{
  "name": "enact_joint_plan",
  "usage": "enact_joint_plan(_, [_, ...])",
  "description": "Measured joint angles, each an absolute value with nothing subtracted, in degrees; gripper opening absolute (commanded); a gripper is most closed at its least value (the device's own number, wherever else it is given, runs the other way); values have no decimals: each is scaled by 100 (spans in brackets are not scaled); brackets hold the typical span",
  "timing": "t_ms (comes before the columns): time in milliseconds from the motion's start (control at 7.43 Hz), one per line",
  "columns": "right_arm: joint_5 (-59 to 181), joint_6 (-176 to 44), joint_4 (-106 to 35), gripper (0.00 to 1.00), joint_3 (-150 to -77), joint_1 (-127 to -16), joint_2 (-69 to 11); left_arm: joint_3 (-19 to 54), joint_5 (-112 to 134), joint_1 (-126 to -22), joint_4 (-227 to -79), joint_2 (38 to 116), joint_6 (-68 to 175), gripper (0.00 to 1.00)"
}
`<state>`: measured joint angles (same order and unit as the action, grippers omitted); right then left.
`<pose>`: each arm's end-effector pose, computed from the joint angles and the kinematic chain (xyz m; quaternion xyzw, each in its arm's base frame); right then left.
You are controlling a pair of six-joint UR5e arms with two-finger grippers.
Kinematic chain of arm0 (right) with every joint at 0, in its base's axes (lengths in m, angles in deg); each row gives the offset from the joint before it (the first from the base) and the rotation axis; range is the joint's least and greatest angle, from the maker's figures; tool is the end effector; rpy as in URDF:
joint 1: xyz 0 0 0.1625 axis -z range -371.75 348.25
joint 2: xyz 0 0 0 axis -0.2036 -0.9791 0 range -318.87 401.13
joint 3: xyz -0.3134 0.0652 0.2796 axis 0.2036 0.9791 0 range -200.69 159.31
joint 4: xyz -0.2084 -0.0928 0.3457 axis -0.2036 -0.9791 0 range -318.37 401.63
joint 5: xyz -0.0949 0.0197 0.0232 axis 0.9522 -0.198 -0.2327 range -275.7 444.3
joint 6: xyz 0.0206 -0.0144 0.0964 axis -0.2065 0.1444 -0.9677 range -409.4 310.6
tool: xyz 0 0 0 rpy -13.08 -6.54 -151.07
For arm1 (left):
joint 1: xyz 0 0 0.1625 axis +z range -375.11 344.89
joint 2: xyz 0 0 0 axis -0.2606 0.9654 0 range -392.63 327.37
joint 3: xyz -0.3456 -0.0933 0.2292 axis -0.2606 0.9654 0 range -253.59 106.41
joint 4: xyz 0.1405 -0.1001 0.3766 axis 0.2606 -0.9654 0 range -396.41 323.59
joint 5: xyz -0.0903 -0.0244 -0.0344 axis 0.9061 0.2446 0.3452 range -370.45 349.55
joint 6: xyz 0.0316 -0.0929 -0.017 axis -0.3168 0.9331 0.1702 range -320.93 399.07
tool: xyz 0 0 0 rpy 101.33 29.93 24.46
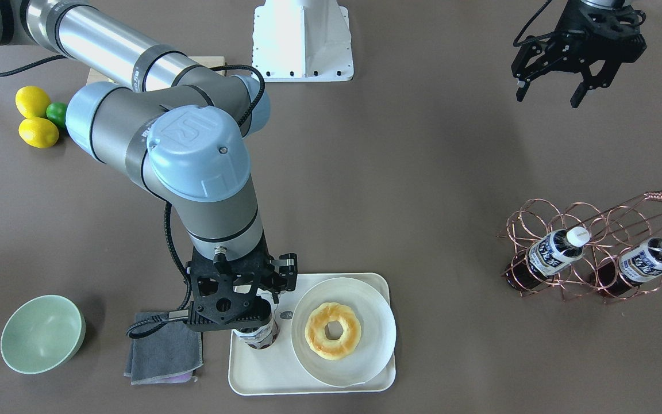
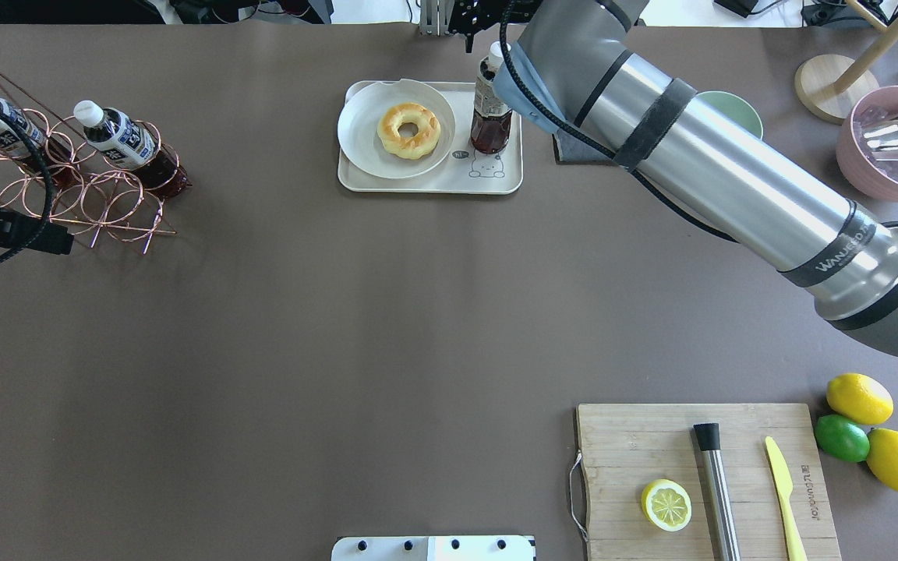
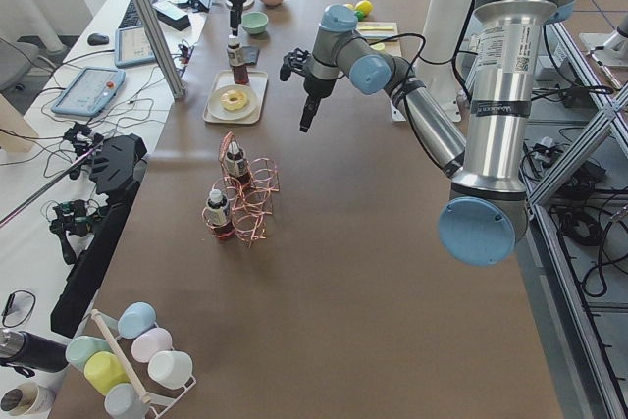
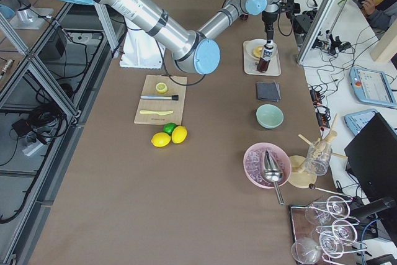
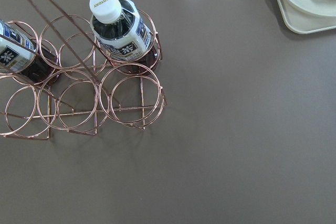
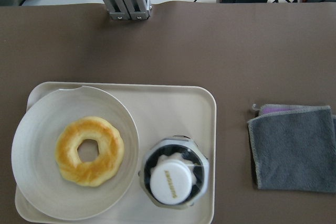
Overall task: Place tea on tray
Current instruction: 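Open the right gripper and lift it away from the bottle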
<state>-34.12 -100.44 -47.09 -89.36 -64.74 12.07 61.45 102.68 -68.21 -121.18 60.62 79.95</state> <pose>-0.4168 -0.6956 0.1200 0.0836 -0.4007 0.0259 0.9120 0.1771 -0.3927 0.2930 0.1628 0.3708 0.0419 0.9134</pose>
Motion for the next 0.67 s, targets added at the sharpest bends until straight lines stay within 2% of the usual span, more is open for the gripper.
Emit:
enact_joint_plan(135, [-3619, -9874, -5014, 100, -9554, -6621, 802, 6135, 10383, -7001, -12101, 6057, 7956, 97])
enact_joint_plan(404, [-3892, -8948, -5731, 100, -11296, -7024, -541, 5939, 11153, -7914, -12024, 5937, 7314, 97])
enact_joint_plan(673, [-4236, -7745, -6038, 100, -12414, -7614, -1826, 5611, 11860, -9092, -11967, 5466, 5798, 97])
